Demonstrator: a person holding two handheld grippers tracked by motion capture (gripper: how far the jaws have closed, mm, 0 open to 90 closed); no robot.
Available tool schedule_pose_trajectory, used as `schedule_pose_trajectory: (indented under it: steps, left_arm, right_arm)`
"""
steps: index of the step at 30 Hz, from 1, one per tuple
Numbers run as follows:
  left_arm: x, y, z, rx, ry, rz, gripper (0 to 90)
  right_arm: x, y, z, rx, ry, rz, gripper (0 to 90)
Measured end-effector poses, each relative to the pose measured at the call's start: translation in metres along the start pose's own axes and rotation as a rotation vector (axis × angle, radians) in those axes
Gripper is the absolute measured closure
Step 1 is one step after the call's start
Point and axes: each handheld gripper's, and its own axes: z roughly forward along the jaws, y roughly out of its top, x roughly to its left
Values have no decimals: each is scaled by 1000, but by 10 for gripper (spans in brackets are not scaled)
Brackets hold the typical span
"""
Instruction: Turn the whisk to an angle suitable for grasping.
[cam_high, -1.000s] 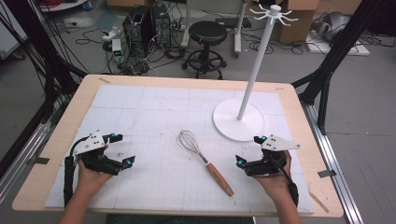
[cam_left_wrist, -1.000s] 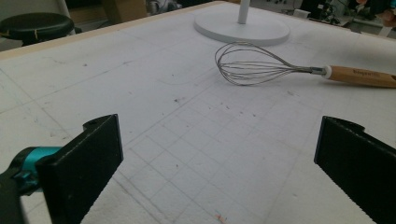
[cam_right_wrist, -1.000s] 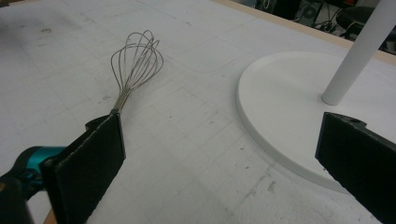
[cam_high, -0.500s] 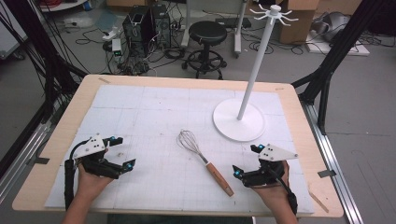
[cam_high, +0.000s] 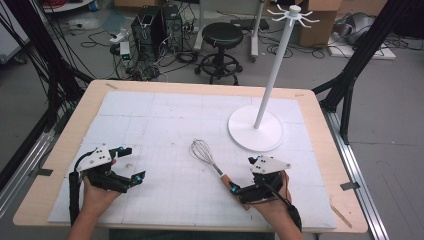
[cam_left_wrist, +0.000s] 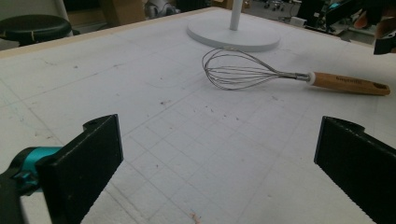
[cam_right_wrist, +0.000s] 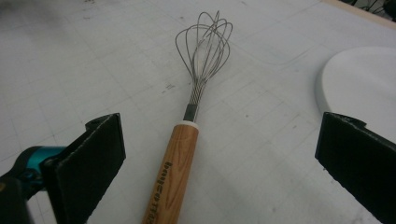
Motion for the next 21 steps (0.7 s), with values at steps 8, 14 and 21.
schedule_pose_trajectory:
  steps: [8,14,21]
  left_arm:
    - [-1,0,-1,9,4,6,17]
    - [0,0,-1,3,4,5,17]
    - [0,0,0,1,0,5,17]
  right_arm:
    - [12,-2,20,81,24,-29,17]
    - [16,-2,23,107,18,-48,46]
    - [16,-5,24,136,26,-39,156]
